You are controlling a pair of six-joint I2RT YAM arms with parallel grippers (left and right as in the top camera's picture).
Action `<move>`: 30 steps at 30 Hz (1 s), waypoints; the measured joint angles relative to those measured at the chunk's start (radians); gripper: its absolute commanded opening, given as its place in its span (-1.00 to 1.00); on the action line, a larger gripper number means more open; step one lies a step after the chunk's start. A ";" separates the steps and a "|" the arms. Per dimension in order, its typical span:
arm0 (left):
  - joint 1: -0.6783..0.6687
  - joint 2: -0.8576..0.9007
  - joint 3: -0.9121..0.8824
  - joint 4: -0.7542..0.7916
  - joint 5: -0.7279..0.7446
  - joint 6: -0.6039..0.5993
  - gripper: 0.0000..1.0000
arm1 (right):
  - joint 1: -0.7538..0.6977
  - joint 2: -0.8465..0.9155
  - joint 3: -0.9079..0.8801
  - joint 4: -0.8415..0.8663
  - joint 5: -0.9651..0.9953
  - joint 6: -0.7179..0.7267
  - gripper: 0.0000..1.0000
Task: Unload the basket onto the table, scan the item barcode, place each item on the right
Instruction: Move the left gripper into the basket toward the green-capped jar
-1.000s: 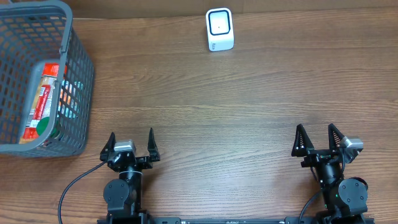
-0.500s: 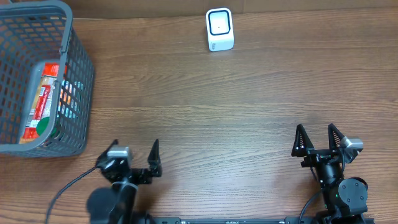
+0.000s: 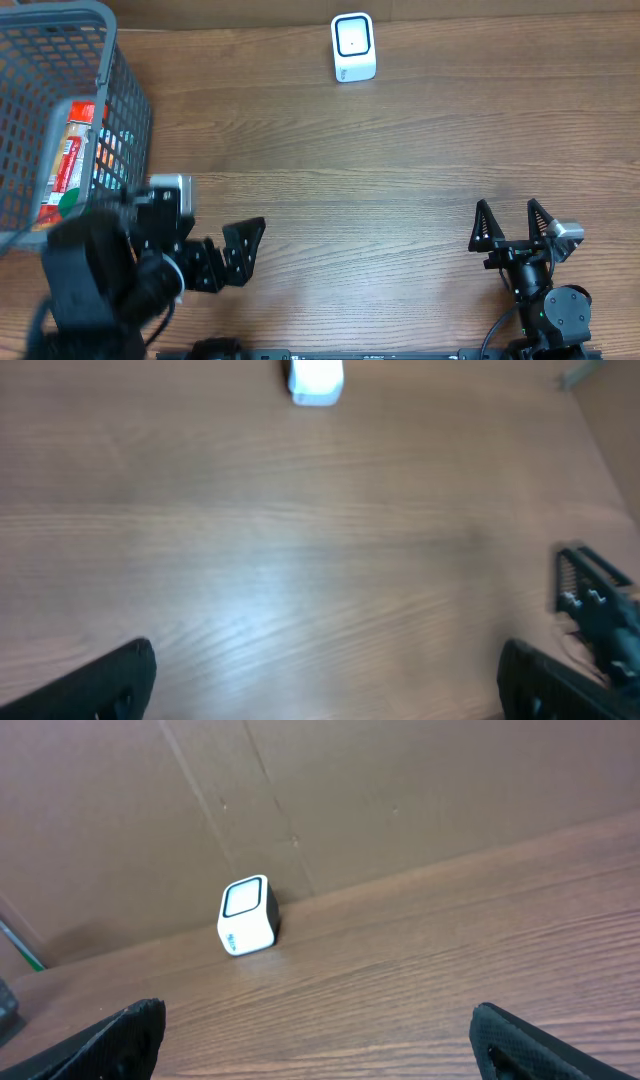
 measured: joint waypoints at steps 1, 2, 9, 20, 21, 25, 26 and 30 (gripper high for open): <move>0.000 0.039 0.043 -0.035 0.016 0.001 1.00 | 0.000 0.000 0.000 -0.001 0.000 0.000 1.00; 0.000 0.081 0.084 -0.066 0.032 0.001 0.91 | 0.000 0.000 0.000 -0.001 0.000 0.000 1.00; 0.000 0.245 0.181 0.025 0.052 -0.069 -0.46 | 0.000 0.000 0.000 0.000 0.000 0.000 1.00; 0.254 0.474 0.225 0.193 -0.125 -0.238 -0.82 | 0.000 0.000 0.000 0.000 0.000 0.000 1.00; 0.315 0.495 0.231 0.212 -0.128 -0.249 -0.59 | 0.000 0.000 0.000 0.000 0.000 0.000 1.00; 0.493 0.545 0.235 0.256 -0.116 -0.293 0.58 | 0.000 0.000 0.000 0.000 0.000 0.000 1.00; 0.550 0.561 0.236 0.271 -0.110 -0.302 0.82 | 0.000 0.000 0.000 0.000 0.000 0.000 1.00; 0.688 0.601 0.239 0.308 -0.099 -0.338 0.92 | 0.000 0.000 0.000 0.000 0.000 0.000 1.00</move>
